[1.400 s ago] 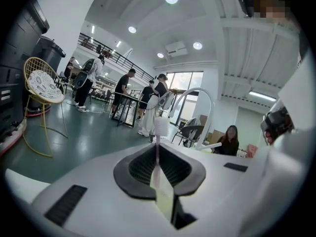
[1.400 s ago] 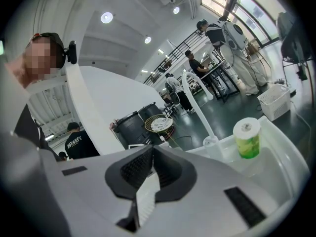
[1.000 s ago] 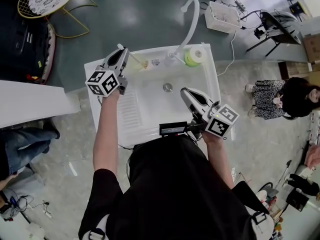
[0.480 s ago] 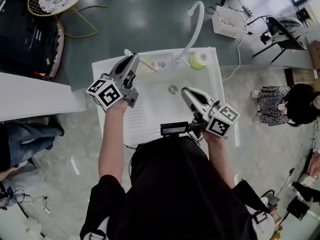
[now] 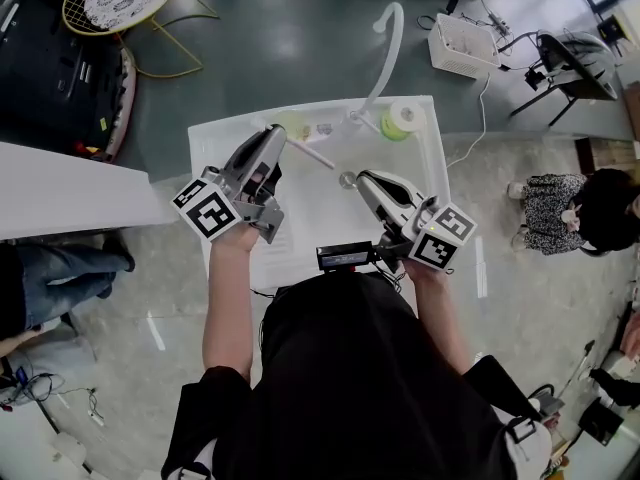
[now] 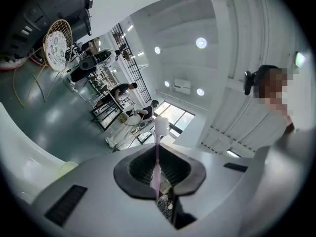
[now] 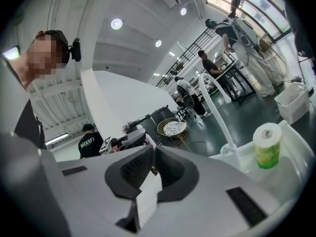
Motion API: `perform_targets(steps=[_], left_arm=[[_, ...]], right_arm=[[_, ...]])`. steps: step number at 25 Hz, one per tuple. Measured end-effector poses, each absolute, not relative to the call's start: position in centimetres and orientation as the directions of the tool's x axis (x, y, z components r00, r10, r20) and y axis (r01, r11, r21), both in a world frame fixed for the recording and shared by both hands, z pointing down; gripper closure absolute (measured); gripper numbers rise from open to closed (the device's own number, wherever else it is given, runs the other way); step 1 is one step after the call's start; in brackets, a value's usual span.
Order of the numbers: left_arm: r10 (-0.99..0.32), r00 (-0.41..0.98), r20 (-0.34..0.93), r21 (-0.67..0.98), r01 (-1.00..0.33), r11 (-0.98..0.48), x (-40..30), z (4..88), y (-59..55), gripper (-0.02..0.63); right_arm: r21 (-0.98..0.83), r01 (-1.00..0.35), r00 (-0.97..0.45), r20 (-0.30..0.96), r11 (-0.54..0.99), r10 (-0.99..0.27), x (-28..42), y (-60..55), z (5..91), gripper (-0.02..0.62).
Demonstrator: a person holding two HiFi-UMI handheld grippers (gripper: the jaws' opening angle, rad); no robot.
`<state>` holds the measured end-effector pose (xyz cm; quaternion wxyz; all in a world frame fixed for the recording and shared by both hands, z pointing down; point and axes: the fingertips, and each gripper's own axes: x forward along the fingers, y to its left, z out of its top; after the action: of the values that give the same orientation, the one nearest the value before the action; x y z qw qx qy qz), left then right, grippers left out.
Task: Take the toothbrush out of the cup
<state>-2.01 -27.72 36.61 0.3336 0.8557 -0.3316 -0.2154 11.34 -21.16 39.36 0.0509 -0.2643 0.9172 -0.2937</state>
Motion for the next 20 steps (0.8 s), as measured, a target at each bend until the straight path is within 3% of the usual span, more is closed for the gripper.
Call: perform_targets(steps=[4, 10, 20], left_arm=[[-0.698, 0.696, -0.169, 0.733, -0.385, -0.561, -1.3, 35.6, -26.8, 0.584], [-0.635, 0.753, -0.172, 0.715, -0.348, -0.606, 0.0, 34.6, -25.4, 0.584], [-0.527, 0.829, -0.186, 0.689, -0.272, -0.672, 3.5, 32.7, -23.4, 0.586]], right_arm=[[-0.558, -0.427, -0.871, 0.045, 0.711, -0.488, 11.2, -20.8, 38.9, 0.581], [-0.527, -0.391, -0.902, 0.056, 0.755, -0.428, 10.0, -19.8, 38.9, 0.482], [-0.494, -0.339, -0.934, 0.071, 0.801, -0.351, 9.5, -18.4, 39.0, 0.480]])
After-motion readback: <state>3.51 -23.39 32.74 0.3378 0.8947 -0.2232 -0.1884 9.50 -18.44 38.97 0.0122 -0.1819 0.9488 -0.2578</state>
